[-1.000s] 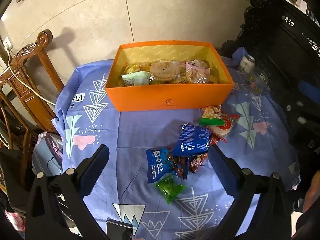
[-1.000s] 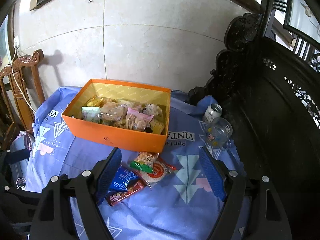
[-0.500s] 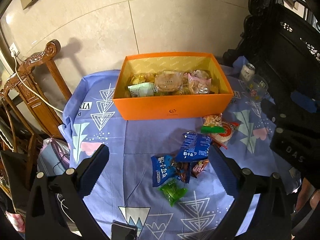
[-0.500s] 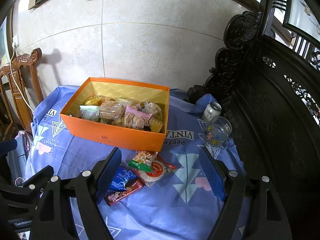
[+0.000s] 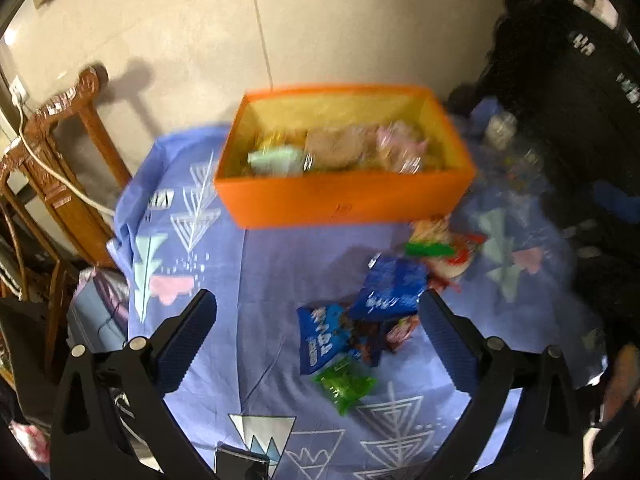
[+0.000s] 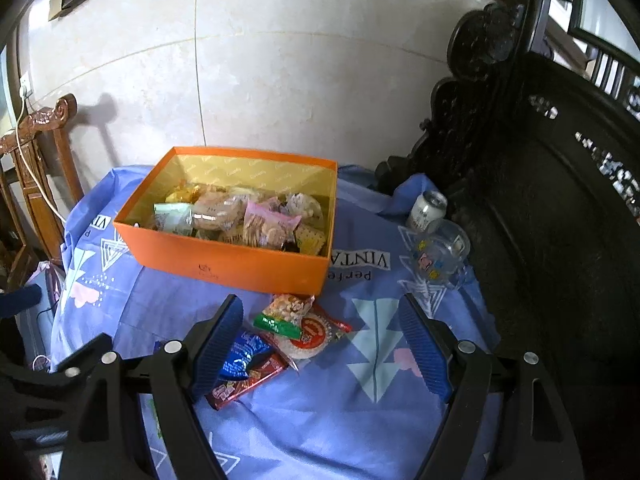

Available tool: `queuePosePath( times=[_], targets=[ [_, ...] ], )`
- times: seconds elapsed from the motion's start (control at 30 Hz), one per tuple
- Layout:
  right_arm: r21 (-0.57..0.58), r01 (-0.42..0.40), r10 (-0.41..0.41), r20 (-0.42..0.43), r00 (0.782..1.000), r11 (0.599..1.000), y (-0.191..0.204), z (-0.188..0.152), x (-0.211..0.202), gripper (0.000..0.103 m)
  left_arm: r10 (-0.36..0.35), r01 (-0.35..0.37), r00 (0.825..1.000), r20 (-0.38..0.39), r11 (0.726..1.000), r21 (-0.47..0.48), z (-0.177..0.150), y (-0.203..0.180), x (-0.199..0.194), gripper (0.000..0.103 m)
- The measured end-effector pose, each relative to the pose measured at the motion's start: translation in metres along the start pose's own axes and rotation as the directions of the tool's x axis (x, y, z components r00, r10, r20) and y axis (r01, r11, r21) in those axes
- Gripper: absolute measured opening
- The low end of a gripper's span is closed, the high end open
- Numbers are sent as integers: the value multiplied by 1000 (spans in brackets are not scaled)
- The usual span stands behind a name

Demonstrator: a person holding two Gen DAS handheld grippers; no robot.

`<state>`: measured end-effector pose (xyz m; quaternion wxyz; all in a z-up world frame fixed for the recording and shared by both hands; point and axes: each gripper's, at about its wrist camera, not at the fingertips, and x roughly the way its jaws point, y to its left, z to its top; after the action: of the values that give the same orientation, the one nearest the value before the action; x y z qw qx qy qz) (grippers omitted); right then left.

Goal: Organize snacks
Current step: 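Grasp the blue cookie bag with the left tool while the right tool grasps another blue bag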

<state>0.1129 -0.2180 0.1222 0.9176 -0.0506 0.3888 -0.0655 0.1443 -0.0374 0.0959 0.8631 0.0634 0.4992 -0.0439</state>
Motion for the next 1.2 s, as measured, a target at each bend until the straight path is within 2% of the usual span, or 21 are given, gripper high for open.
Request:
queuePosePath(
  times=[0.1,0.2,0.37,0.73,0.77,0.8,0.83,0.9,0.93,1.03,1.13,1.2],
  targets=[
    [19,-31,31,-30,999,999,-4,-9,14,85,-8,7,999,-38,1000,-5,-10,2,27,99],
    [26,-43,44,-58,997,999,-8,-20,28,85,7,-7,998,-59,1000,3,-22,9,52,99],
    [50,-73,78,-99,992,996,-11,-35,48,85,-13,13,994,-105,1000,0,-38,19,85,99],
    [63,-117,126,-157,980,991,-3,-45,77,85,-52,67,976,-211,996,63,-56,-12,144,99],
    [64,-131,140,-169,976,989,-1,-46,82,85,-63,78,973,-220,995,60,-57,-14,152,97],
    [62,-138,147,-180,973,988,2,-48,86,85,-86,101,965,-248,994,51,-60,-14,165,89],
    [58,-140,148,-188,971,989,4,-49,89,85,-138,148,956,-260,989,20,-62,-12,170,85],
    [45,-147,154,-213,965,988,11,-52,96,85,-203,203,946,-253,979,-27,-61,-7,171,72],
    [42,-153,159,-219,963,987,13,-53,99,86,-216,216,943,-253,976,-28,-61,-5,170,70],
    [44,-202,206,-238,949,978,25,-54,108,86,-214,211,944,-251,977,-39,-60,5,167,67],
    [99,-268,285,-270,920,958,41,-52,126,87,-241,226,937,-254,970,-87,-62,20,170,66],
    [134,-292,320,-300,899,947,54,-52,140,87,-243,227,938,-247,970,-90,-63,24,169,66]
  ],
)
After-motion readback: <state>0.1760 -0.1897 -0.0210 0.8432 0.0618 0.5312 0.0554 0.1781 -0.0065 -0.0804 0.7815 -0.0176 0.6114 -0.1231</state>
